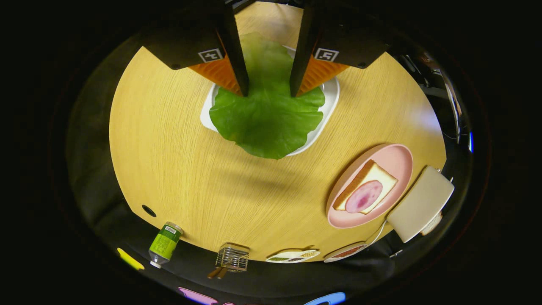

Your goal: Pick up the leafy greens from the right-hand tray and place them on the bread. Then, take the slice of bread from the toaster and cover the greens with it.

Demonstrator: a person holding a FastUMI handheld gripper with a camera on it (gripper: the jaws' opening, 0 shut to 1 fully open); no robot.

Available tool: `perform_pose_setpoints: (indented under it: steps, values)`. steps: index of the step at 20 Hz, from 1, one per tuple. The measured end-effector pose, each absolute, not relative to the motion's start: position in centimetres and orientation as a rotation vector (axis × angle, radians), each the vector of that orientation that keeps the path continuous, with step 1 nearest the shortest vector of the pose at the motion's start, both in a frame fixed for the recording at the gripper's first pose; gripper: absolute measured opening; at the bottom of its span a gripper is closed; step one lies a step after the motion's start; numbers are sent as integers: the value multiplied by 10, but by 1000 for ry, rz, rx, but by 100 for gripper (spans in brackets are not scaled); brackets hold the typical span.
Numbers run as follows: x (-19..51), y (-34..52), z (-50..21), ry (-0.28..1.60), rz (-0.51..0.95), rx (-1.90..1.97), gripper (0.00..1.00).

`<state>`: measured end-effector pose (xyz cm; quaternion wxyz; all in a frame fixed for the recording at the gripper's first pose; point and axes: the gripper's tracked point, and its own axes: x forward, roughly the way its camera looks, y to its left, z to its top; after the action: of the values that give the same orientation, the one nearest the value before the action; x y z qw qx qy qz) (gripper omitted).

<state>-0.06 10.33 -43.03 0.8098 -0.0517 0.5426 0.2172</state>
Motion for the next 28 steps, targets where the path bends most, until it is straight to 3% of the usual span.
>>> perform_pose_setpoints:
  steps: [1,4,5,17,28]
  values:
    - [-1,103,-428,1158,467,-114,61]
    - [0,103,-427,1142,480,-132,15]
    - [-1,103,-427,1139,477,-143,10]
    - [14,122,-333,981,457,-138,10]
    - [45,262,-286,937,594,-141,10]
